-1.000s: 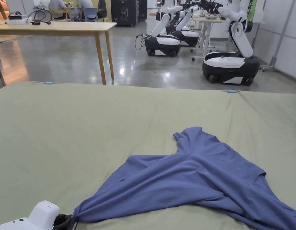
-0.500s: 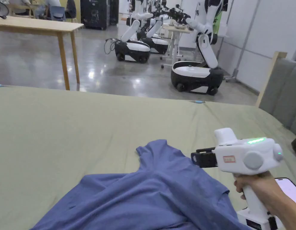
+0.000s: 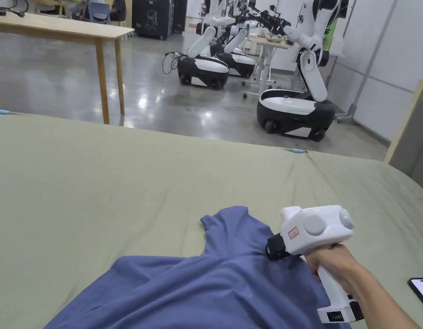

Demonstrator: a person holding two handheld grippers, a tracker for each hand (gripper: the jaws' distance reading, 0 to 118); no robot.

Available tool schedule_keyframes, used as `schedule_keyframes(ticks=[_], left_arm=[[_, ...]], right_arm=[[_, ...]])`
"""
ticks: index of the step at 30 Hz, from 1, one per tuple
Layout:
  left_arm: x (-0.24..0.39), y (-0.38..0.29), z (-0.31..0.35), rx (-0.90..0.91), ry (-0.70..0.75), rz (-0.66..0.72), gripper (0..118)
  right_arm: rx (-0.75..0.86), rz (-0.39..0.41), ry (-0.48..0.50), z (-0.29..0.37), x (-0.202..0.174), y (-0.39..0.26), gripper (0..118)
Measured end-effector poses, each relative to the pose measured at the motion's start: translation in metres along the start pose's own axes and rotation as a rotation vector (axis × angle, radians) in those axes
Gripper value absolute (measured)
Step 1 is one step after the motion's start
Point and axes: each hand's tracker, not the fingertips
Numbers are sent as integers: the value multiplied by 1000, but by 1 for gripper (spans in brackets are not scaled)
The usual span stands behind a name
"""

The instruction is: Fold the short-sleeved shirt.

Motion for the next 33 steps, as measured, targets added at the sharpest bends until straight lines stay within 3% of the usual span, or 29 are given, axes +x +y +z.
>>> schedule_keyframes(ticks=[1,2,5,6,9,13,19,25,33], left_arm=[[-3,1,0,0,-1,-1,5],[-3,3,0,2,-2,-2,5],[-2,10,3,29,28,-31,5],[-2,14,5,43,36,-34,5],[-5,28,12,54,22,-18,5],[2,51,17,81,31,-45,5],[8,97,14,160,2,18,5],[2,198,1,251,-45,117,5],[-10,383,27,398,-17,144,5]], right_arm=[[19,17,-7,3,-2,-3,12],[30,29,-42,6,-6,-7,1],[142,-55,-56,37,-9,-15,1],[170,-75,14,55,-9,-23,1],[374,-41,39,130,-26,-66,1],[444,-99,52,225,-34,-128,1],[577,-145,-42,309,-23,-182,1],[589,-119,-129,349,17,-115,1],[809,-127,-269,451,29,31,1]])
